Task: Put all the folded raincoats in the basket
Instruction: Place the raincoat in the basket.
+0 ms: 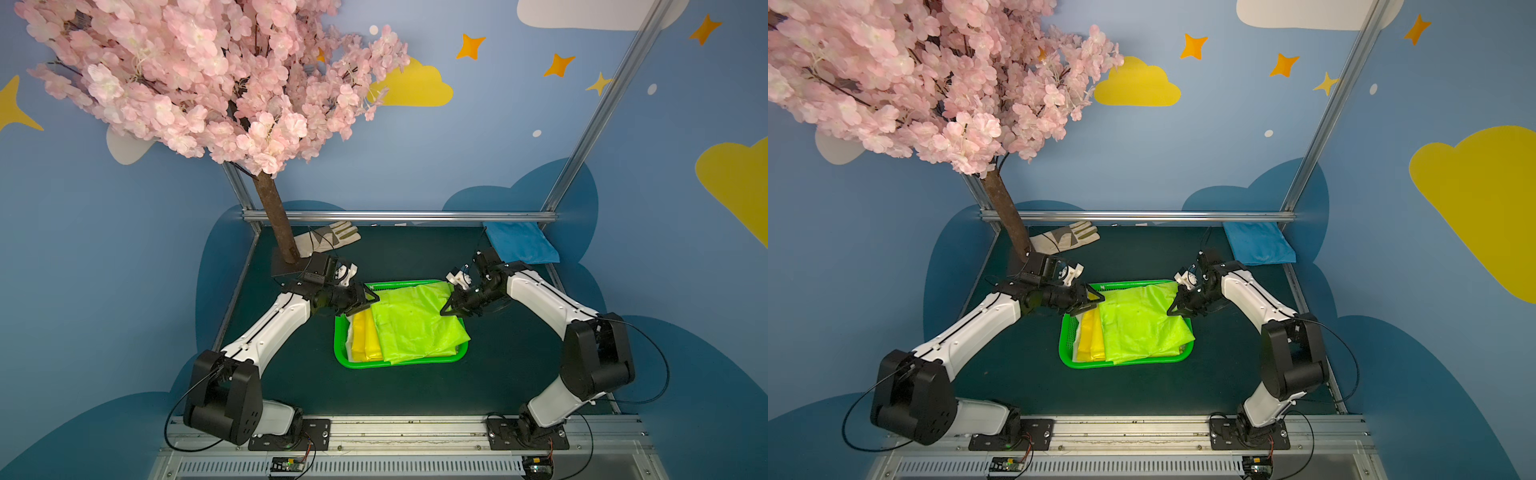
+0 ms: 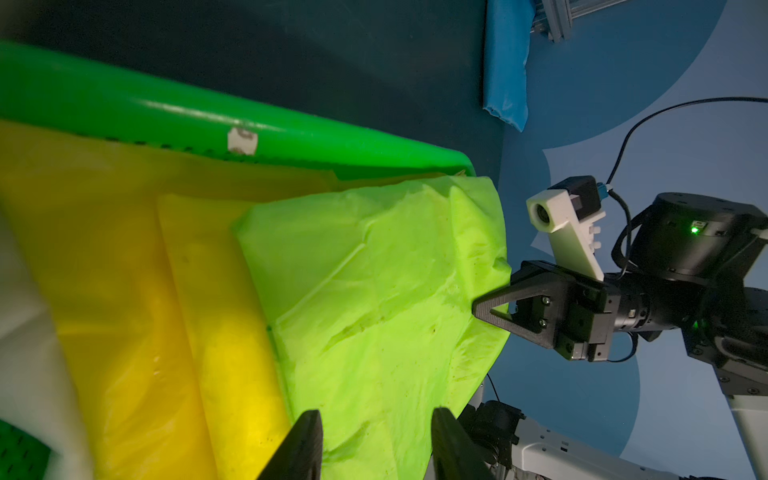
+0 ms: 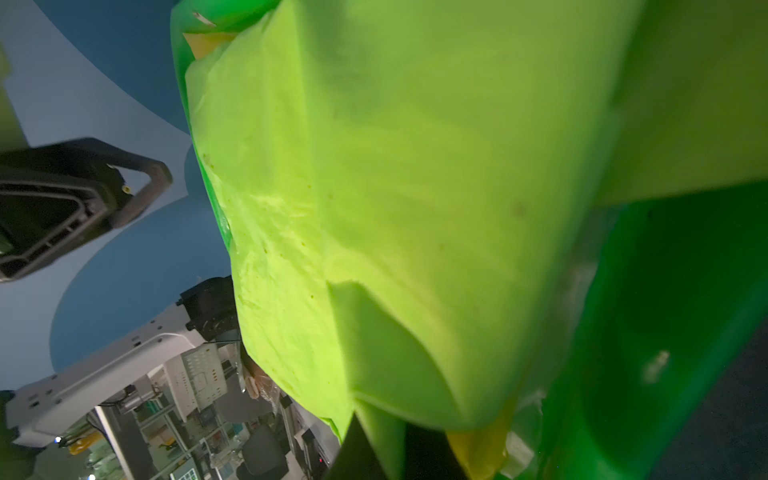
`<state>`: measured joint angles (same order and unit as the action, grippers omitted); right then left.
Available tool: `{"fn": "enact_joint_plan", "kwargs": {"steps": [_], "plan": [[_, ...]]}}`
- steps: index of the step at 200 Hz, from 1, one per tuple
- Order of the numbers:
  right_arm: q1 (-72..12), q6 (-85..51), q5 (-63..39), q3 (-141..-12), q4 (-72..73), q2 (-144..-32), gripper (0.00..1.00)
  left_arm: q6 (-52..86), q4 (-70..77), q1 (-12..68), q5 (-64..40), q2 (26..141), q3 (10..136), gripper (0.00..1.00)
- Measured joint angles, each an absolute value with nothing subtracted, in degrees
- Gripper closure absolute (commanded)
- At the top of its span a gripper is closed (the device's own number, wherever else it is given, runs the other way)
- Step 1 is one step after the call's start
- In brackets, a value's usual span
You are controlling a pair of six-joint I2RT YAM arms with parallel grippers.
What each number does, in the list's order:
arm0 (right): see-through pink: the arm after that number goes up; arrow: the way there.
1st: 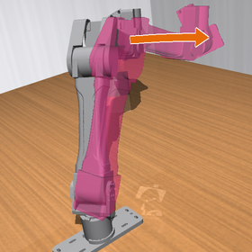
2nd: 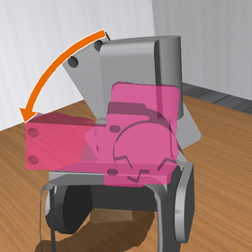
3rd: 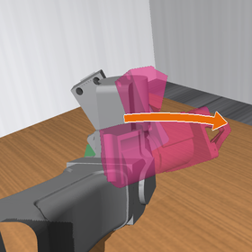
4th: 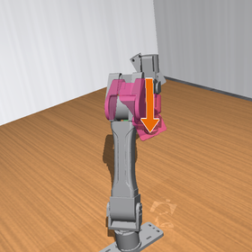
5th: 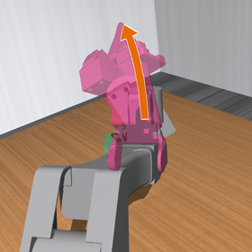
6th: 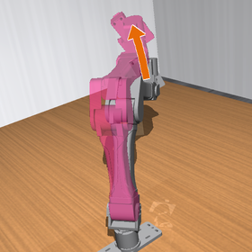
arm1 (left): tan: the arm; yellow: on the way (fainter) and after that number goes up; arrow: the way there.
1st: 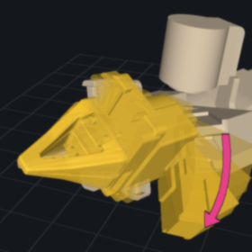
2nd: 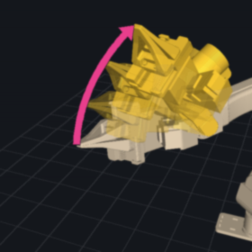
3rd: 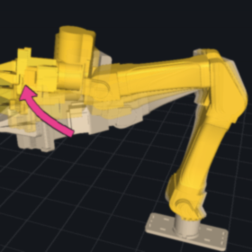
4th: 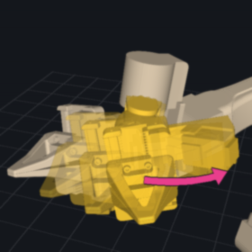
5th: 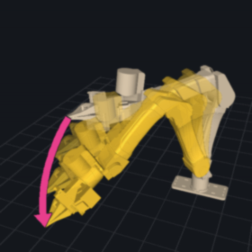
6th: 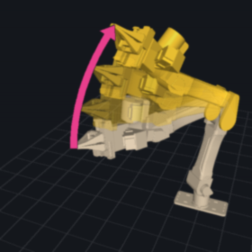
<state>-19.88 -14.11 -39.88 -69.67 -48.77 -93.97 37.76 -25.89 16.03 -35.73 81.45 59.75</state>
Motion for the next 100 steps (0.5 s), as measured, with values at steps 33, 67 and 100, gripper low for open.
{"fn": "enact_joint_plan", "kwargs": {"steps": [33, 67, 100], "plan": [[-20.8, -8.8, -39.1, -75.2, -52.1, -99.0, 0.93, 33.6, -28.3, 16.0, -36.3, 88.8, 69.6, 0.53], [-22.4, -4.6, -39.1, -81.0, -54.3, -104.8, 0.93, 29.7, -29.1, 14.9, -38.7, 95.9, 76.5, 0.50], [-23.1, -1.0, -39.8, -83.5, -55.8, -106.2, 0.92, 27.1, -30.7, 13.1, -39.9, 103.2, 81.0, 0.49]]}}
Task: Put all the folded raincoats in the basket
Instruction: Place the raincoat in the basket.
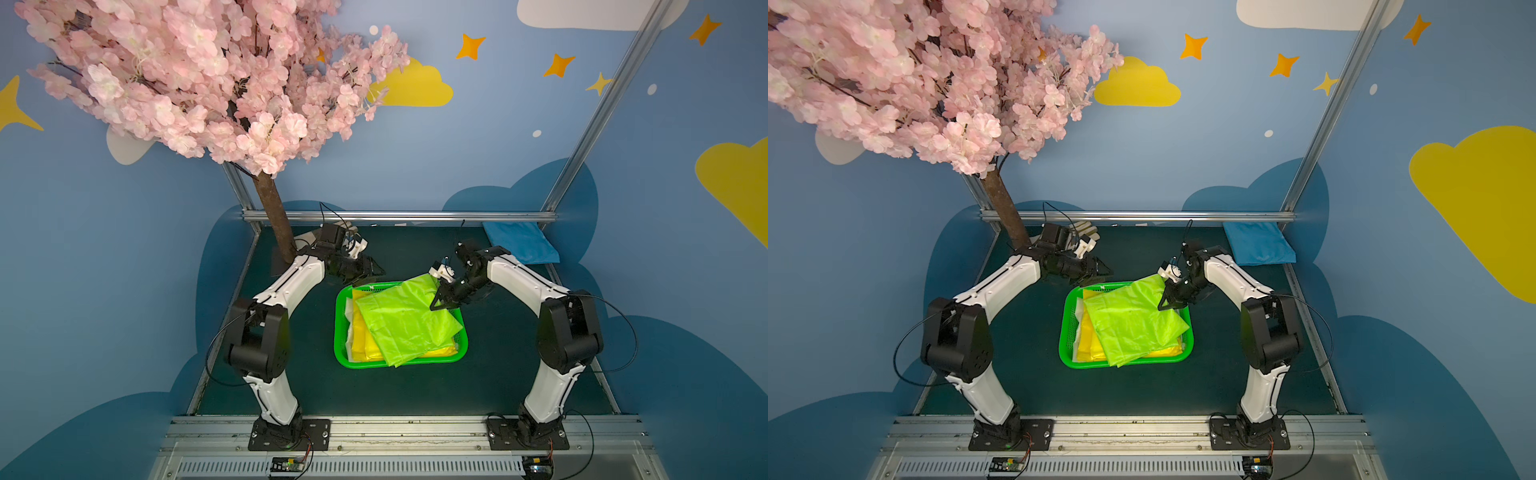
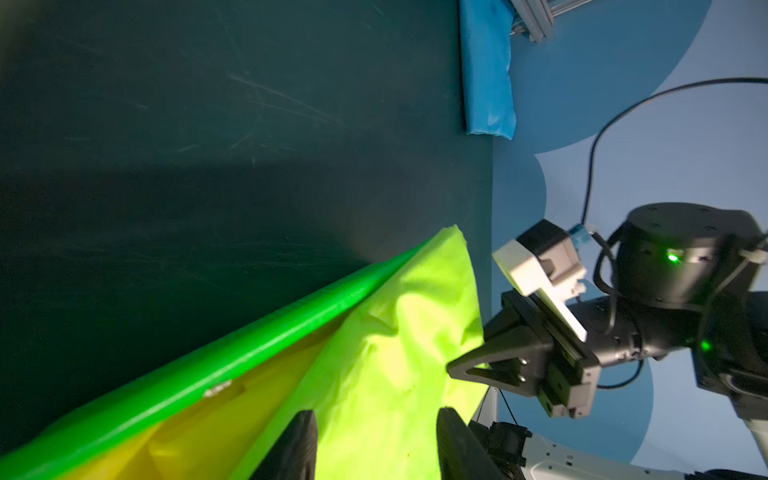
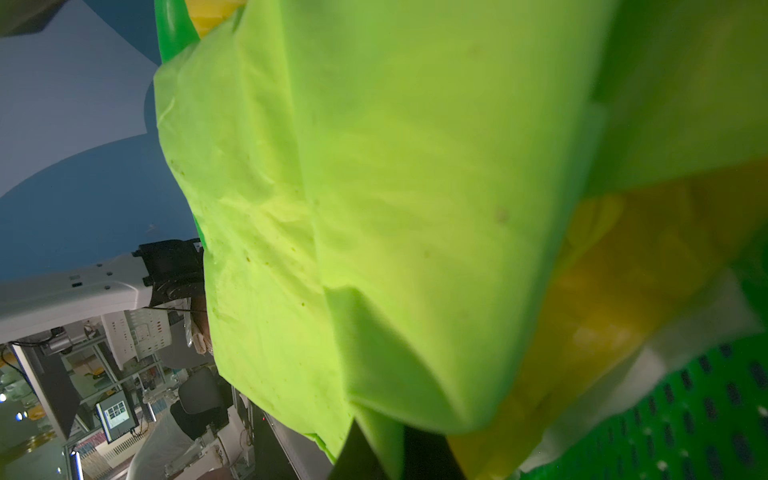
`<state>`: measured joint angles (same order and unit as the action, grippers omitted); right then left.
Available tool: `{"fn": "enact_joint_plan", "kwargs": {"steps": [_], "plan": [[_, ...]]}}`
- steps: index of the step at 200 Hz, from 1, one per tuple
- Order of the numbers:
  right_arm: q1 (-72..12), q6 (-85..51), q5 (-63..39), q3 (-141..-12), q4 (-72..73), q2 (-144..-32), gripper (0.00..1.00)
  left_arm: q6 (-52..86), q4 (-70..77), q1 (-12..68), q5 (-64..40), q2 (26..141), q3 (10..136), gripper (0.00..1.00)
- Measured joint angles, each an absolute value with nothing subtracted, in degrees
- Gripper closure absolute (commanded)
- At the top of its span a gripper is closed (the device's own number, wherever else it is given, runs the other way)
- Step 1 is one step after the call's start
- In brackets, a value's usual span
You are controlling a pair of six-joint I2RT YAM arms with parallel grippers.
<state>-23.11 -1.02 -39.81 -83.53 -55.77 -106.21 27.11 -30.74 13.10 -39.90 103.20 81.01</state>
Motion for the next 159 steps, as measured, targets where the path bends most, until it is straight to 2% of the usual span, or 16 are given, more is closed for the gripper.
{"fn": "enact_joint_plan", "kwargs": {"steps": [72, 118, 159], "plan": [[-24.1, 9.3, -41.5, -98.0, -62.9, -116.4, 0.90, 26.1, -30.0, 11.6, -42.0, 105.4, 80.2, 0.49], [-24.8, 13.6, -42.9, -102.3, -65.8, -119.6, 0.90, 27.7, -26.5, 11.3, -46.0, 105.5, 76.2, 0.50], [-25.2, 15.3, -43.7, -105.3, -67.7, -121.7, 0.90, 28.4, -25.6, 11.8, -46.9, 105.5, 74.0, 0.57]]}}
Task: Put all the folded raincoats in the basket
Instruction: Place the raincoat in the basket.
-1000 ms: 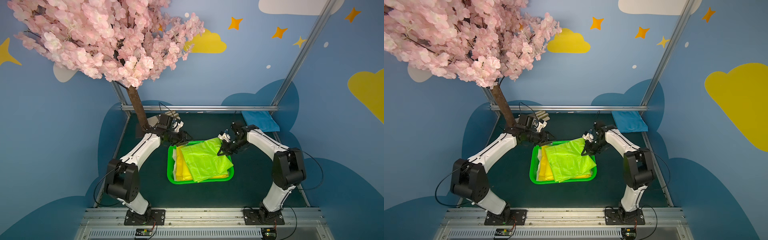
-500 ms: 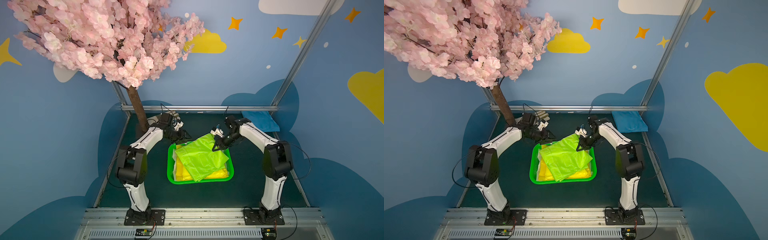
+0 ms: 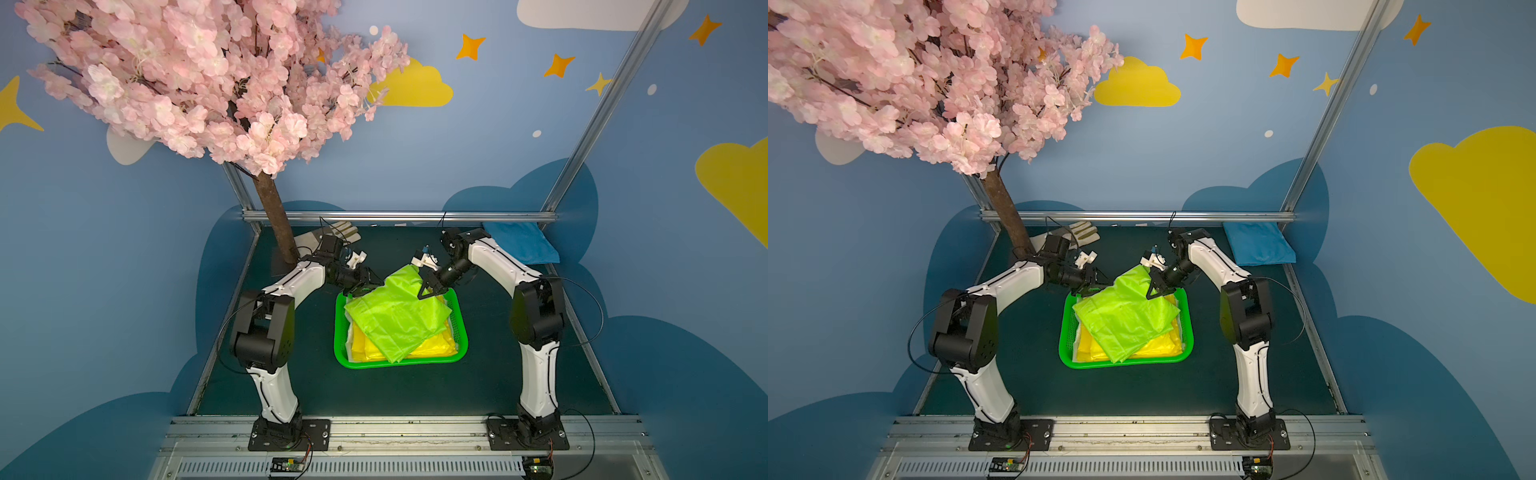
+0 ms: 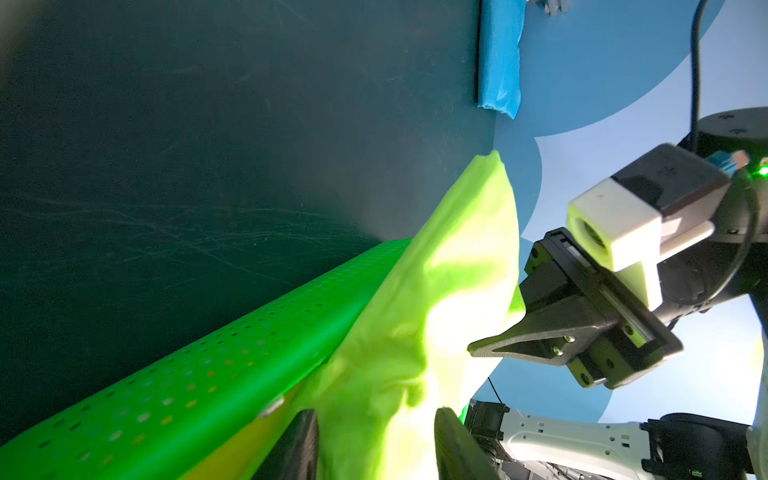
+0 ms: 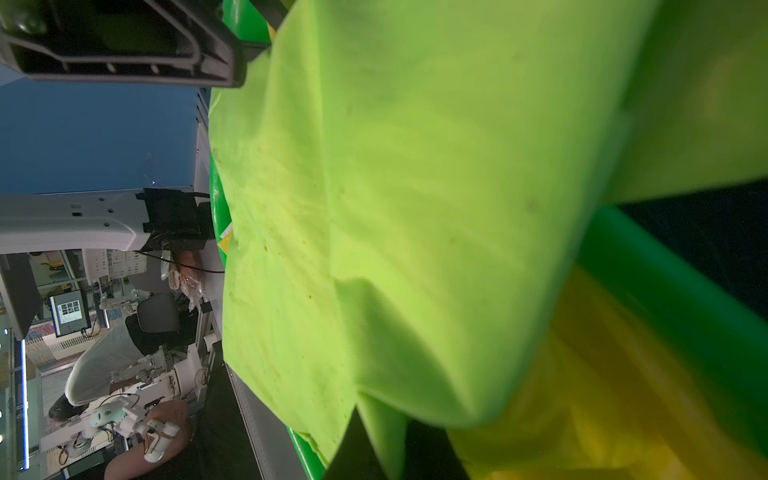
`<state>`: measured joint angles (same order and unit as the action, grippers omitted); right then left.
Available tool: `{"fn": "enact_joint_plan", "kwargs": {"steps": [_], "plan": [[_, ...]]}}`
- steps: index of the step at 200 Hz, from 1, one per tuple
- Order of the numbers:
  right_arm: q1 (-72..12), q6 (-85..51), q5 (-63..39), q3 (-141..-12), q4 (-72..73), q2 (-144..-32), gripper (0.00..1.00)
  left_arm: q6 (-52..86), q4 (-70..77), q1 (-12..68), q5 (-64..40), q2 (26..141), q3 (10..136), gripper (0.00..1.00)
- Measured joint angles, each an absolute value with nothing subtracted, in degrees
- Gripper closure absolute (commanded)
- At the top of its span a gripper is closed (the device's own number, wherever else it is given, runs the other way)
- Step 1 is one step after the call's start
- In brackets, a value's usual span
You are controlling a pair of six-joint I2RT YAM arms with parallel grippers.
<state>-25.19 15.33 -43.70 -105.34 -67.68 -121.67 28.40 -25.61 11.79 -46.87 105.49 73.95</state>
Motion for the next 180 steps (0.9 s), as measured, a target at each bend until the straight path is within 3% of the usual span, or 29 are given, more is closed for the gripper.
{"fn": "enact_joint_plan", "kwargs": {"steps": [22, 37, 55, 81, 117, 147, 180], "plan": [[-25.4, 15.6, -43.9, -107.3, -68.8, -123.5, 0.89, 28.8, -25.3, 11.8, -46.9, 105.4, 72.8, 0.68], [-25.5, 15.6, -43.8, -108.1, -69.3, -124.3, 0.83, 28.8, -25.5, 11.8, -46.6, 105.3, 72.4, 0.80], [-25.7, 15.2, -43.8, -108.1, -69.5, -124.5, 0.51, 29.4, -25.6, 11.8, -46.2, 105.2, 72.4, 0.93], [-26.0, 12.8, -42.5, -108.3, -68.8, -124.4, 0.26, 29.9, -25.7, 11.8, -45.5, 104.3, 72.4, 0.98], [-25.5, 2.8, -33.9, -105.5, -64.4, -119.2, 0.24, 31.1, -25.5, 11.7, -43.8, 101.1, 70.8, 0.98], [-22.2, -10.2, -26.5, -93.5, -56.9, -103.5, 0.29, 34.5, -24.3, 11.1, -42.1, 97.3, 67.3, 0.97], [-22.9, -23.0, -26.0, -78.9, -47.5, -87.4, 0.35, 40.5, -23.0, 9.9, -39.2, 93.8, 62.7, 0.98]]}}
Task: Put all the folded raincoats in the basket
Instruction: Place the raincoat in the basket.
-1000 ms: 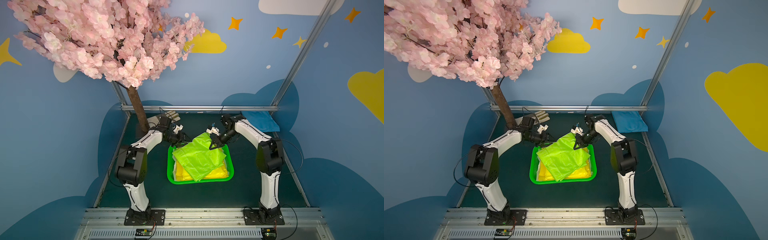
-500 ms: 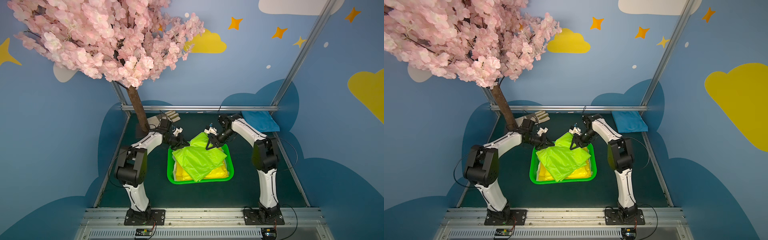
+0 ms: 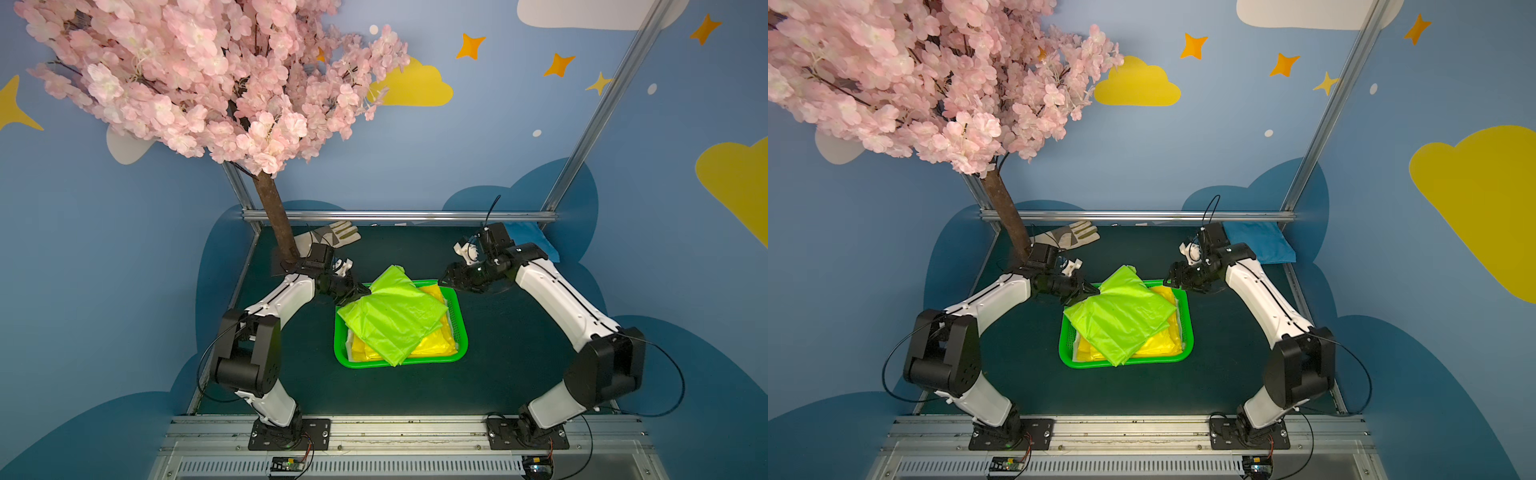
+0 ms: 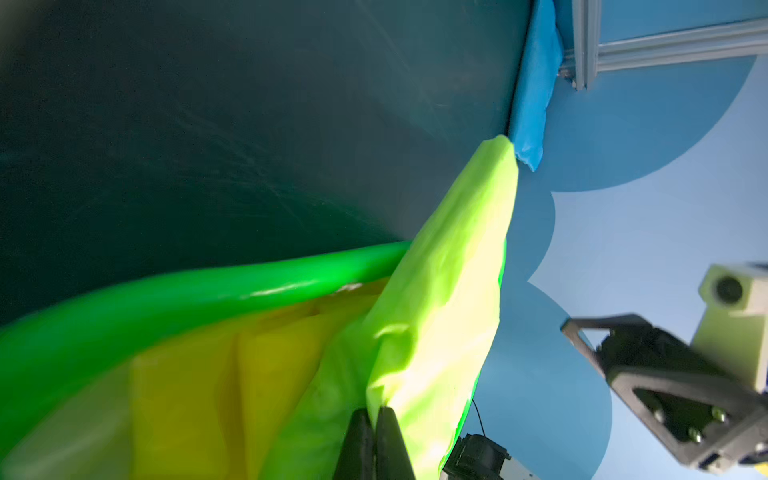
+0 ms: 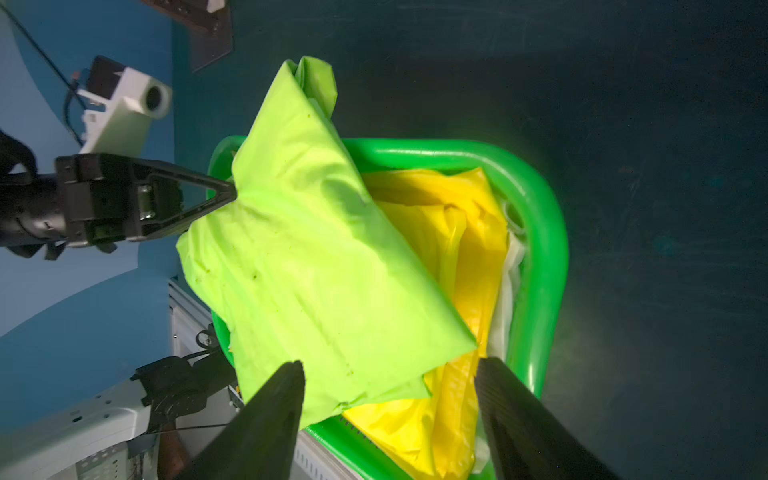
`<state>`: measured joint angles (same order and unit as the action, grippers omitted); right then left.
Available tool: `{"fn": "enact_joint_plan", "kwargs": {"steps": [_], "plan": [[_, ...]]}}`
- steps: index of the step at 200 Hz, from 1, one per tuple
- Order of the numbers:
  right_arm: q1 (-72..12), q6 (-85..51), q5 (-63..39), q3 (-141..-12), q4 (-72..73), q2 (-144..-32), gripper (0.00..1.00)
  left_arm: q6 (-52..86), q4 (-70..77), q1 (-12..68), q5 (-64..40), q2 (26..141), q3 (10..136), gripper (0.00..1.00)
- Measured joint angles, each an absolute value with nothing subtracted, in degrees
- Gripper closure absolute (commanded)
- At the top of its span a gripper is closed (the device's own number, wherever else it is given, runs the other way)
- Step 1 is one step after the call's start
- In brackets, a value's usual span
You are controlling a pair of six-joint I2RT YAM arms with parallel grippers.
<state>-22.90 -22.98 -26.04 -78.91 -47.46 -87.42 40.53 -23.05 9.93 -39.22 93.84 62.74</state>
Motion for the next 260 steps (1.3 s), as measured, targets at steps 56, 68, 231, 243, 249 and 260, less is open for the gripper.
{"fn": "enact_joint_plan", "kwargs": {"steps": [56, 68, 231, 243, 249, 260], "plan": [[-32.6, -42.1, -28.8, -58.1, -32.6, -82.5, 0.47, 47.0, -23.1, 9.7, -34.0, 86.1, 57.0, 0.98], [-34.0, -44.6, -28.9, -56.7, -31.0, -82.6, 0.48, 47.7, -23.0, 9.7, -33.6, 85.0, 56.5, 0.97], [-38.8, -56.0, -28.2, -52.0, -21.2, -82.7, 0.71, 47.8, -23.1, 10.1, -32.7, 84.6, 54.3, 0.98], [-38.8, -56.6, -28.3, -51.6, -20.6, -82.7, 0.78, 47.8, -23.1, 10.1, -32.7, 84.6, 54.3, 0.98], [-38.8, -56.6, -28.5, -51.6, -20.3, -82.7, 0.81, 47.8, -23.1, 10.1, -32.7, 84.6, 54.3, 0.98], [-38.8, -56.8, -28.9, -51.6, -19.9, -82.7, 0.85, 47.8, -23.1, 10.1, -32.7, 84.6, 54.3, 0.98]]}}
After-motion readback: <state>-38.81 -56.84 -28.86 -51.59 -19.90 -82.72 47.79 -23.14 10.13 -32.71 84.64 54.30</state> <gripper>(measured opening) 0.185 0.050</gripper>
